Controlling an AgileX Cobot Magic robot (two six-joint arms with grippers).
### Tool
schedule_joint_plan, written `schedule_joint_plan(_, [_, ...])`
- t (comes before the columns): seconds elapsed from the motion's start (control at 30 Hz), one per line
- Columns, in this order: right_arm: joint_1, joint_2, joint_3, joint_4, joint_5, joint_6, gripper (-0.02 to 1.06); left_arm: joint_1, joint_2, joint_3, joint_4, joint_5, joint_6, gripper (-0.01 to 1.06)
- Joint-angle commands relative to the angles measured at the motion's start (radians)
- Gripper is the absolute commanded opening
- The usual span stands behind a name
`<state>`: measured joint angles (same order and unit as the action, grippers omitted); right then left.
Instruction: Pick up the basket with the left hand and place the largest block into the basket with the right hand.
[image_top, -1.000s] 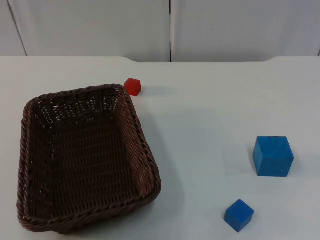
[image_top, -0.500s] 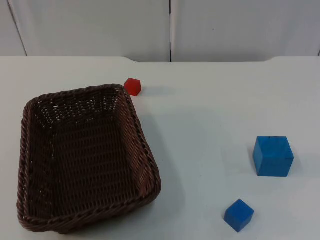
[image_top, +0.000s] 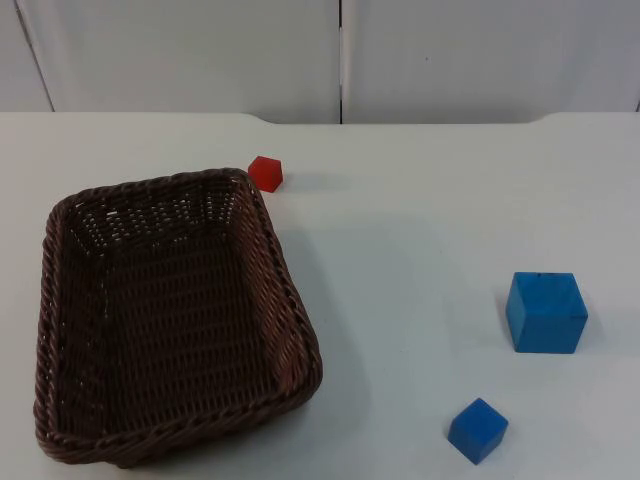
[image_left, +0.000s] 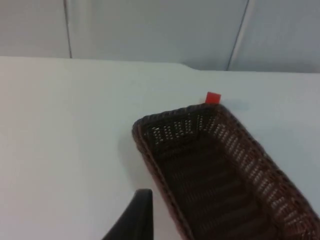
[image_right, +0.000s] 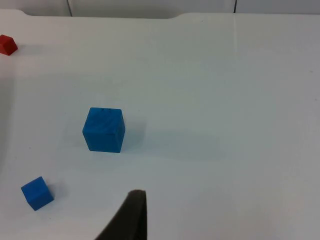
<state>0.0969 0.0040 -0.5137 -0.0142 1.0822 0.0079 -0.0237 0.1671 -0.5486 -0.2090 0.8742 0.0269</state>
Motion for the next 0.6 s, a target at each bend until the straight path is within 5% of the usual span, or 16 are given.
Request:
schedule_joint_plan(0.0, [-0.008, -0.004, -0.001, -0.005, -0.003, 0.0, 1.05, 0.002, 0.019, -0.007, -0.032, -0.036, -0.007, 1.05])
schedule_joint_plan(0.27, [-0.008, -0.004, -0.001, -0.005, -0.003, 0.0, 1.05, 0.002, 0.121, -0.007, -0.07, -0.145, -0.003, 1.05])
schedule_joint_plan(0.57, [-0.008, -0.004, -0.001, -0.005, -0.003, 0.0, 1.05, 0.002, 0.238, -0.007, -0.134, -0.176, 0.074, 1.05])
